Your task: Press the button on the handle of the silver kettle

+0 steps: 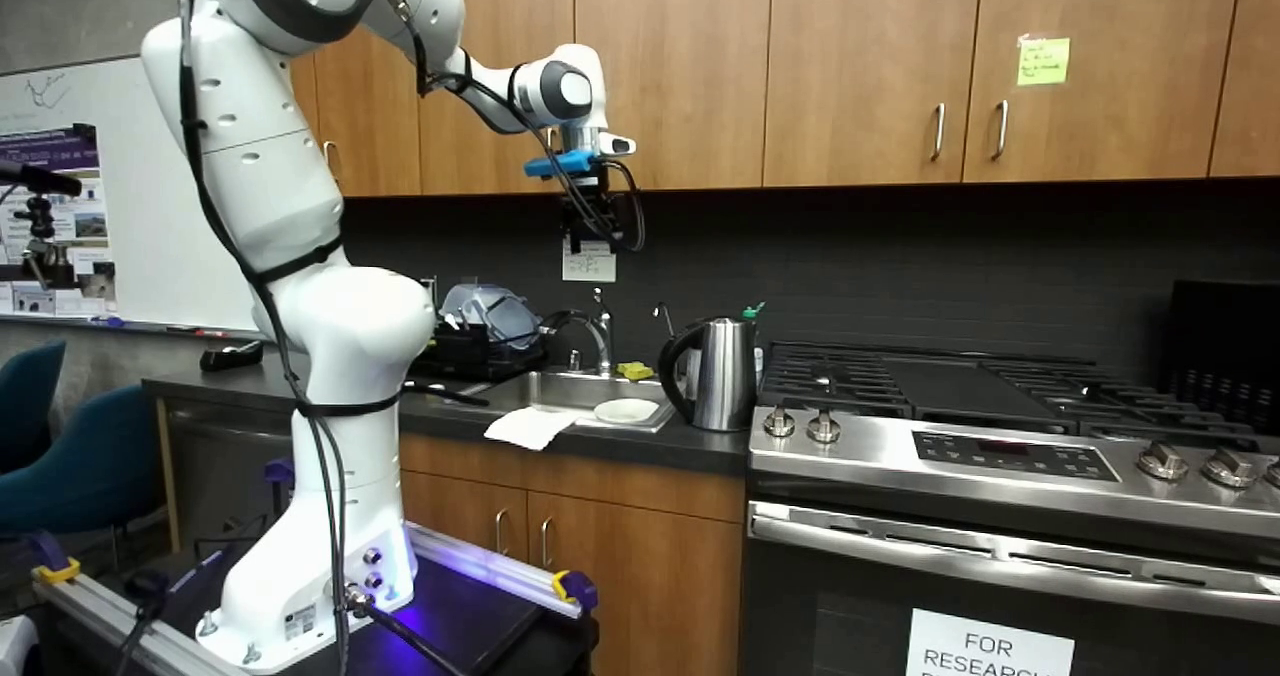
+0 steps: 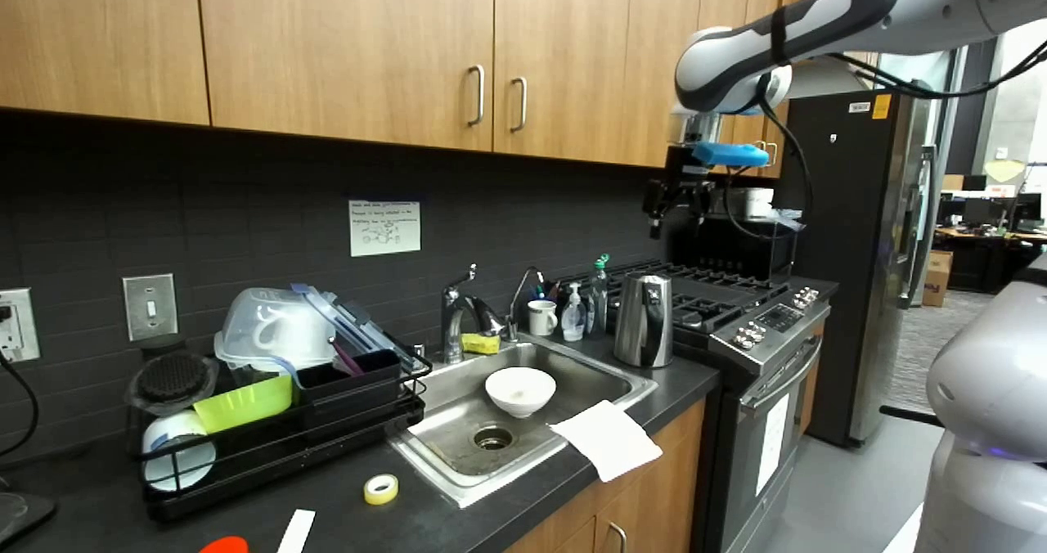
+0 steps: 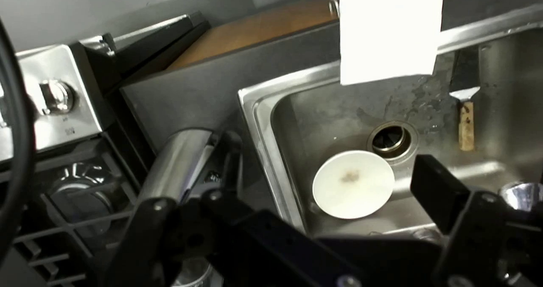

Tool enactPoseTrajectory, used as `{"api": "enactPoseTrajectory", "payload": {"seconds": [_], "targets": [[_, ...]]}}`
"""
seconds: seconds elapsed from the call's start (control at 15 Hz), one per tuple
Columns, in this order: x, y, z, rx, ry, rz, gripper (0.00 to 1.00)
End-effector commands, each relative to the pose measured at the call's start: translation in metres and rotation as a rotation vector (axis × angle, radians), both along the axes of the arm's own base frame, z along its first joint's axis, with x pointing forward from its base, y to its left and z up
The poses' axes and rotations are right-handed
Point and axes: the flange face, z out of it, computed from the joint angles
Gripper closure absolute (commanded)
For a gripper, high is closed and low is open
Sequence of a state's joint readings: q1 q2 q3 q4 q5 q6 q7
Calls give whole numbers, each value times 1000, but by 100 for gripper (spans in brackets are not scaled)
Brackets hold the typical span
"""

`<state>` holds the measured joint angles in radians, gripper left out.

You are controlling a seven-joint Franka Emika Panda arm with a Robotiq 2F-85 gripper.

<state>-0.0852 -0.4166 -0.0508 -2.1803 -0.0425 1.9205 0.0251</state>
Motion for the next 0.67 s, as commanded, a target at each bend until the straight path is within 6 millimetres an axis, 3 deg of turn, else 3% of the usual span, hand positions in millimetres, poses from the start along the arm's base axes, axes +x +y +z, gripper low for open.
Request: {"api": "enactPoseTrajectory", "payload": {"seconds": [0.0,0.27,0.6], "targets": [[49,17,-4,-51,-60,-33,0],[75,32,-16,-79,-92,-178,0],[77,43,-35,-141,-142,-392,0]]}}
